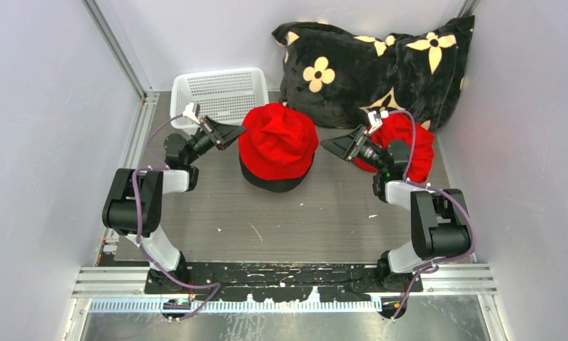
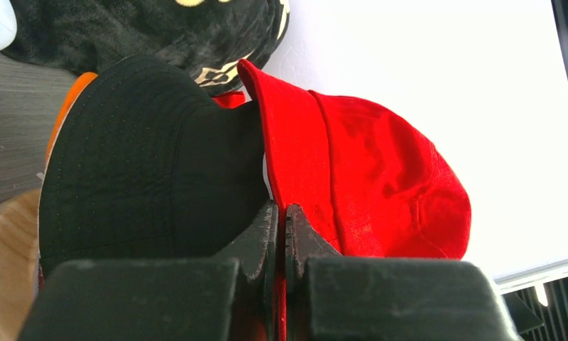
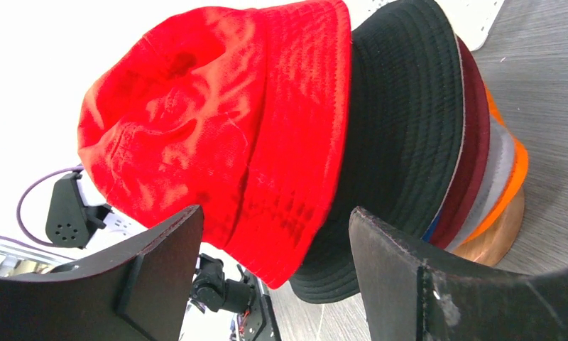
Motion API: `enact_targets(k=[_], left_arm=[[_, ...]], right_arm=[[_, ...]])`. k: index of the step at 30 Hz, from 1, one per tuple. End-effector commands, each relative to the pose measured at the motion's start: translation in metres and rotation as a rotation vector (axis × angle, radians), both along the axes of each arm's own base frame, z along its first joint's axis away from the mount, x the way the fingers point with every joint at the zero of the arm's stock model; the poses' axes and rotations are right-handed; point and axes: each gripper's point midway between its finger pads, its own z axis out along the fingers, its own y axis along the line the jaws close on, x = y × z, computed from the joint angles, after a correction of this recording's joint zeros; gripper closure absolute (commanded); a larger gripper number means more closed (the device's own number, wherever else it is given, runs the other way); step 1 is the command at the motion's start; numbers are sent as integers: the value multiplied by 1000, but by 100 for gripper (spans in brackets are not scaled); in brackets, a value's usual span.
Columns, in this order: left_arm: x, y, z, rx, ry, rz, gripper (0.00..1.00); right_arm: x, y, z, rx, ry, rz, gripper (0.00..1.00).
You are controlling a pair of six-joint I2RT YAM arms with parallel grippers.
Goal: Stack the hats
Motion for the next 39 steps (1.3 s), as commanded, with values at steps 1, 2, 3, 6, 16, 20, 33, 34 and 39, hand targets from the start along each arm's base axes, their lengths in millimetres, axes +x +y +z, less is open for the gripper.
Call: enact_targets(k=[1,2,3,6,16,20,33,34,39], left_arm=[[1,0,7,-4,-56,14,100],[2,0,5,-3,-49,19,100],[3,0,2,-2,-44,20,100],[4,1,-1,0,-37,26,100],[4,1,-5,1,-28,31,100],[4,2,-8,-4,-23,37,100],[8,7,-27,-17,6,65,100],[9,8,-31,-13,12,71,100],[10,22,-58,8,73,109,100]], right_arm=[[1,5,15,25,-82,19,21],[1,7,15,33,-86,25,21],[1,9,15,44,-82,33,21],[2,13,13,70,-76,51,21],[6,30,18,114,-91,103,31],[4,30,22,163,-106,116,46],[12,22,1,193,-45,80,99],[14,21,-3,193,-34,73,99],[20,16,-30,187,34,49,99]])
